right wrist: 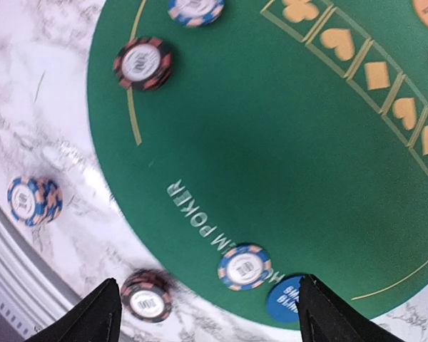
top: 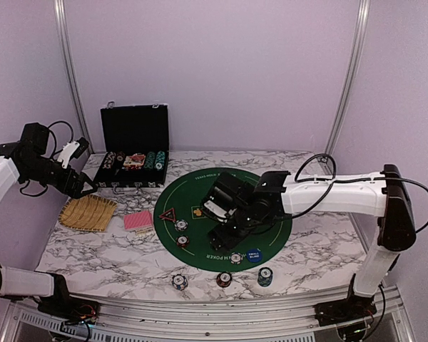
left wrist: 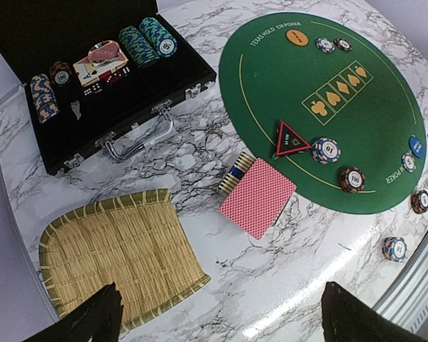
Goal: Distribute texas hold em gaming equipment
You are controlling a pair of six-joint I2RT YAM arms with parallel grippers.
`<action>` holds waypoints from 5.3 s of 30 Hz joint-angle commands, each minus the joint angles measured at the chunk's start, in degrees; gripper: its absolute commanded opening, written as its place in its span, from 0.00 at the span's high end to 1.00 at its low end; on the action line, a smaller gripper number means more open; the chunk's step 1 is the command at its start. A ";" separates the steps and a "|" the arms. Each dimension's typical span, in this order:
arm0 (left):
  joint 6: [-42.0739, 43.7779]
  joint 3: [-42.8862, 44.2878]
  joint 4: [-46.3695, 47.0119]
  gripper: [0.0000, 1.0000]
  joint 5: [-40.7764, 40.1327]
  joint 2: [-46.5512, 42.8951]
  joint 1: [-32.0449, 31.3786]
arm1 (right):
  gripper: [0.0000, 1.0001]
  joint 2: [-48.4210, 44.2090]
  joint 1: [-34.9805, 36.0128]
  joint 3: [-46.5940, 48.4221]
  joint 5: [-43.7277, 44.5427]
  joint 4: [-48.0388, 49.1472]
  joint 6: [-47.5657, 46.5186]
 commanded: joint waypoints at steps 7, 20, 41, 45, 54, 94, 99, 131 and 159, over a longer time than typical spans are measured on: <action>0.47 1.83 -1.33 0.01 0.56 -0.68 -0.20 | 0.16 4.01 9.18 -3.61 -8.07 -0.56 4.96; 0.09 2.39 -1.38 0.01 0.57 -0.63 -0.21 | 0.18 5.99 9.34 -6.22 -6.78 0.95 4.12; 0.17 2.77 -1.41 0.01 0.58 -0.63 -0.19 | 0.39 7.09 8.21 -7.69 -7.66 2.79 3.06; 0.18 2.89 -1.41 0.01 0.51 -0.51 -0.19 | 0.43 7.09 7.70 -7.97 -7.71 2.69 2.85; 0.27 2.62 -1.41 0.01 0.42 -0.63 -0.20 | 0.59 6.10 7.50 -6.92 -7.91 1.67 2.76; 0.20 2.45 -1.41 0.01 0.87 -1.11 -0.21 | 0.77 -6.32 -17.47 -17.98 -2.52 1.78 -0.53; 0.37 2.36 -1.41 0.01 0.55 -1.31 -0.21 | 0.76 -4.13 -18.54 -18.29 -2.73 3.50 -1.07; 0.38 2.44 -1.42 0.01 0.68 -1.38 -0.19 | 0.18 -10.41 -8.08 -13.45 -1.78 -8.42 1.06; 0.27 3.11 -1.40 0.01 1.28 -0.72 -0.24 | 0.32 -9.51 1.42 -20.13 -5.51 -8.72 4.35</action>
